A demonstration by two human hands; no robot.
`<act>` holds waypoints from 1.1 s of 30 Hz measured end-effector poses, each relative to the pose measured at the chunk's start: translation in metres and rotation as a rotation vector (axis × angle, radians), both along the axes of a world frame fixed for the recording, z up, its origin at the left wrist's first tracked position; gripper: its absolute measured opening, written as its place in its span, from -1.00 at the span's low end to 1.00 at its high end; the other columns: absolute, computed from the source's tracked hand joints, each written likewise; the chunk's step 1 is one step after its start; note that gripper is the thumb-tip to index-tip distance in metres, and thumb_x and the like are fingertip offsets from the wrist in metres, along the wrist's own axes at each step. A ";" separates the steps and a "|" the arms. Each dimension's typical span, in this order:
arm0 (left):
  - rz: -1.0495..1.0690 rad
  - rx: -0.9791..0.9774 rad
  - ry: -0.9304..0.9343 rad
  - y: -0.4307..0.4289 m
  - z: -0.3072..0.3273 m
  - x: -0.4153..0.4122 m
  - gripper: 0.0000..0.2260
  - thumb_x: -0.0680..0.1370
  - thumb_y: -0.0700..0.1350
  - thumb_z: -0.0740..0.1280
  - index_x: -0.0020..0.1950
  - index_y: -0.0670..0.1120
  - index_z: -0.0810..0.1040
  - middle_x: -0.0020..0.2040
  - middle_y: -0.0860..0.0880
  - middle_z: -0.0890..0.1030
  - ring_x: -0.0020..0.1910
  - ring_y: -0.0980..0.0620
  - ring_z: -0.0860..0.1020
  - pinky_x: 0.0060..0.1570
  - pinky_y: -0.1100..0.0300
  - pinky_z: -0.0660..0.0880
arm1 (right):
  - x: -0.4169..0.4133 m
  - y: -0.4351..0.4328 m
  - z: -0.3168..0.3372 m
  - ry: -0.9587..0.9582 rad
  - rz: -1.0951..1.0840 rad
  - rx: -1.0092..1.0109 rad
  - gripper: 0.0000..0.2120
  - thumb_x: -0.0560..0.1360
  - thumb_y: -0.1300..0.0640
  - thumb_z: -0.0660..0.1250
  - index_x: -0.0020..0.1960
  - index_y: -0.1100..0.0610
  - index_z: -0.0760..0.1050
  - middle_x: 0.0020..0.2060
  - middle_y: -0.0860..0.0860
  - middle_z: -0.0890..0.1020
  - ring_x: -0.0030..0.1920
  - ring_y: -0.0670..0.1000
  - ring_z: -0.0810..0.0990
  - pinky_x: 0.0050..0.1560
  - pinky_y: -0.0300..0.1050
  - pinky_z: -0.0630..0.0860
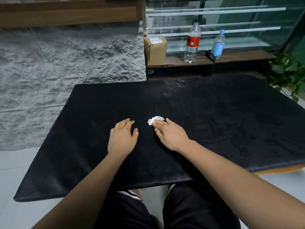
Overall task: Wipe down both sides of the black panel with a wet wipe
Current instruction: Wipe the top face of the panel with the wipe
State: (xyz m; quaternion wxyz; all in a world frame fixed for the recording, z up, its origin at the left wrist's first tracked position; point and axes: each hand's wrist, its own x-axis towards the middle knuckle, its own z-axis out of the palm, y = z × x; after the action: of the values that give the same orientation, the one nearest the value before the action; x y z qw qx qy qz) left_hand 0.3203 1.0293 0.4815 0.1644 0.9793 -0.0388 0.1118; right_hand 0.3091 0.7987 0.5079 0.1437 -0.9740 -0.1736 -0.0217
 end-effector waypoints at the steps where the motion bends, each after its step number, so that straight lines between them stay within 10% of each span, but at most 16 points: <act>1: -0.003 -0.005 0.003 0.001 0.000 0.000 -0.57 0.69 0.15 0.19 0.53 0.04 0.47 0.56 0.06 0.42 0.54 0.02 0.34 0.49 -0.04 0.32 | 0.002 -0.006 0.001 0.008 -0.014 -0.007 -0.69 0.74 0.02 0.03 0.36 -0.04 0.46 0.36 -0.24 0.51 0.35 -0.05 0.52 0.61 -0.11 0.12; 15: -0.016 -0.012 0.025 0.000 0.010 0.016 -0.62 0.68 0.10 0.28 0.47 0.02 0.53 0.44 0.08 0.49 0.45 -0.01 0.40 0.42 -0.02 0.32 | 0.038 -0.076 0.001 0.031 -0.292 -0.053 -0.68 0.74 0.05 0.03 0.38 -0.02 0.47 0.42 -0.15 0.53 0.39 0.12 0.53 0.57 -0.02 0.23; 23: -0.039 -0.010 0.049 -0.007 0.015 0.039 -0.62 0.68 0.09 0.28 0.48 0.02 0.52 0.44 0.08 0.49 0.45 -0.02 0.40 0.42 -0.02 0.32 | 0.037 -0.038 -0.004 -0.083 -0.246 -0.066 -0.69 0.73 0.03 0.04 0.30 0.03 0.49 0.33 -0.15 0.53 0.27 -0.06 0.46 0.18 -0.22 0.28; 33: -0.052 -0.013 0.039 -0.015 0.013 0.062 -0.61 0.66 0.08 0.31 0.46 0.02 0.54 0.45 0.07 0.49 0.44 -0.01 0.41 0.39 0.00 0.33 | 0.037 0.036 -0.007 -0.088 0.005 -0.022 -0.61 0.73 0.00 0.05 0.48 0.07 0.42 0.49 -0.07 0.46 0.49 -0.08 0.38 0.61 -0.15 0.08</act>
State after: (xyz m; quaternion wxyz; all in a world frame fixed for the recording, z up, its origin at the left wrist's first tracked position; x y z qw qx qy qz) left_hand 0.3824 1.0138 0.4949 0.1744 0.9788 -0.0605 0.0886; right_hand 0.3462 0.8349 0.5012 0.1252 -0.9732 -0.1824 -0.0621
